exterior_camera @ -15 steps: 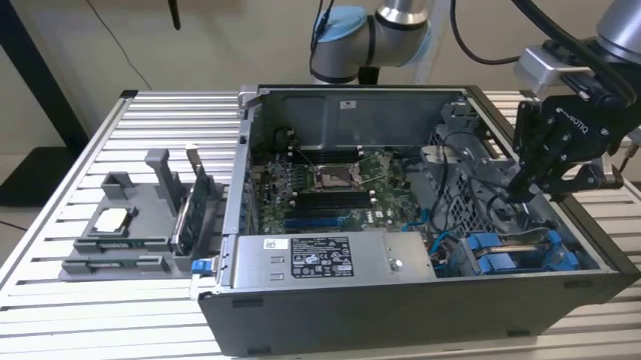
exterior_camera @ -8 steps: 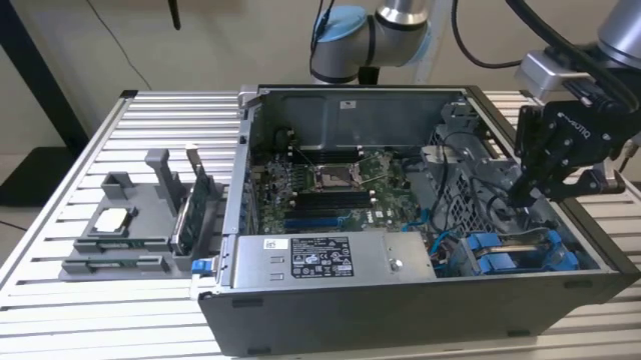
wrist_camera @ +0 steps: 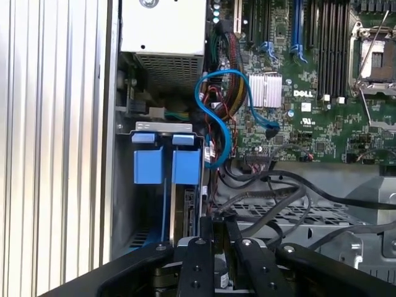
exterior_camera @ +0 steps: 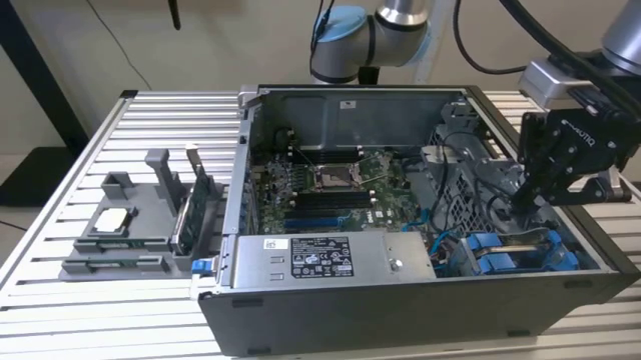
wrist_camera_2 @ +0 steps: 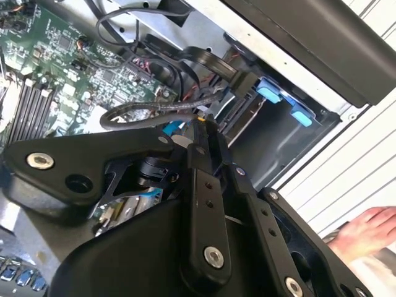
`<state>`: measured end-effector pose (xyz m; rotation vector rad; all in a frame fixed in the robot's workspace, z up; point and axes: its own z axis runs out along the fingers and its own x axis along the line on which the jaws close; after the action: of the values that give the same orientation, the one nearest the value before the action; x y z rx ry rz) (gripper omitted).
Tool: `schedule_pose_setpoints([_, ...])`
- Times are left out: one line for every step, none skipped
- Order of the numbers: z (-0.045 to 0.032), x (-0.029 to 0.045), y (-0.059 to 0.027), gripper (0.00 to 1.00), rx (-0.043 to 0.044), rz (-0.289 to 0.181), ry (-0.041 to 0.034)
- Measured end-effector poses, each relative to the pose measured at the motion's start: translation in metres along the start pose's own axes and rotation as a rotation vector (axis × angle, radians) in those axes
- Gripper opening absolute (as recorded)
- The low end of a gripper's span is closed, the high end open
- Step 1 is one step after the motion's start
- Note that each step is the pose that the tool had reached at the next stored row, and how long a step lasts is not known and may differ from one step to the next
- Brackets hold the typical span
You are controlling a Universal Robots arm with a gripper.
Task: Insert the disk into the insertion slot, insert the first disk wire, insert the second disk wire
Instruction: 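Insert the first disk wire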
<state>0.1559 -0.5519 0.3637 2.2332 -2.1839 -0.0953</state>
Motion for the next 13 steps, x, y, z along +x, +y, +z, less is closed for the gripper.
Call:
schedule_pose_setpoints([0.0002,0.0011,-0.0001,0.19,0.0,0.0,0.0016])
schedule_pose_setpoints([0.0004,0.0023,-0.0003,0.19,-0.0001,0.0,0.003])
schedule_pose_setpoints([0.0007,0.0035,-0.0005,0.19,-0.0001,0.0,0.0044])
schedule_pose_setpoints([0.0009,0.0047,-0.0006,0.19,-0.0002,0.0,0.0057])
schedule_pose_setpoints([0.0011,0.006,-0.0008,0.19,-0.0002,0.0,0.0069])
schedule_pose_setpoints([0.0013,0.0072,-0.001,0.19,-0.0002,0.0,0.0082])
schedule_pose_setpoints([0.0016,0.0084,-0.0011,0.19,-0.0002,0.001,0.0094])
schedule_pose_setpoints([0.0017,0.0095,-0.0012,0.19,-0.0003,0.001,0.0107])
schedule_pose_setpoints([0.0019,0.0107,-0.0013,0.19,-0.0003,0.001,0.012])
schedule_pose_setpoints([0.0021,0.0119,-0.0015,0.19,-0.0003,0.001,0.0133])
schedule_pose_setpoints([0.0023,0.0131,-0.0016,0.19,-0.0003,0.001,0.0143])
schedule_pose_setpoints([0.0025,0.0143,-0.0017,0.19,-0.0003,0.001,0.0155])
schedule_pose_setpoints([0.0027,0.0155,-0.0017,0.19,-0.0004,0.001,0.0168])
